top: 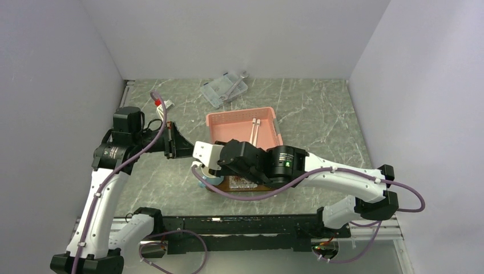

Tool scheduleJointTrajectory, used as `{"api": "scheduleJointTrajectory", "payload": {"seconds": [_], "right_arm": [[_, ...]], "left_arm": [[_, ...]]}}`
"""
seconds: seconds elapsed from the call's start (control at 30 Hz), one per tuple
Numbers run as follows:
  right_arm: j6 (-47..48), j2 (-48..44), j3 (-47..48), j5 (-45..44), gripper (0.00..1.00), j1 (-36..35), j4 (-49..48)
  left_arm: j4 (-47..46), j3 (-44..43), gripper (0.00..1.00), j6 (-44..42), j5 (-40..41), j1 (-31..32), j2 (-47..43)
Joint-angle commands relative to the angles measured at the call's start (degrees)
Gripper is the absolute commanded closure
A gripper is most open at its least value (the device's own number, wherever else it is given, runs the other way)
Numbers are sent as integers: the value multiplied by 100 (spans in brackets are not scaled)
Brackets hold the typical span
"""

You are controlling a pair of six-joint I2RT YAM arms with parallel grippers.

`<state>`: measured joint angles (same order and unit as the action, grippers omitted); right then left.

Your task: Prepare toiletry sets of a toothbrush and toothpaste on the tray

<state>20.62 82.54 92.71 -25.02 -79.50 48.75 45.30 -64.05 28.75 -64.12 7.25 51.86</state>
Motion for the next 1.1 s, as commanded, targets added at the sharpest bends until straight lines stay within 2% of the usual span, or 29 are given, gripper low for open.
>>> {"api": "scheduleJointTrajectory", "payload": {"seconds": [0.0, 0.17, 0.27, 0.63, 0.9, 1.07], "right_arm": [[7, -623, -146, 9, 53, -35, -464], [5, -1315, -671, 176, 43, -18, -1230], [-122, -1630, -855, 301, 40, 54, -1663], [-806, -3065, -1984, 2382, 38, 1678, -3083], [-636, -4288, -3292, 2966, 30, 1848, -4095], [-297, -4606, -3597, 3567, 28, 1845, -4104]], "left_arm": [[-309, 129, 100, 272, 9, -26, -200], [-381, 215, 100, 574, 253, -30, -476], [-814, 512, 100, 1088, 356, -30, -770], [-1899, 785, 100, 2102, 228, -72, -1170], [-4129, 1514, 100, 3940, 83, -74, -1340], [-5065, 1669, 100, 4788, -65, -74, -1354]]}}
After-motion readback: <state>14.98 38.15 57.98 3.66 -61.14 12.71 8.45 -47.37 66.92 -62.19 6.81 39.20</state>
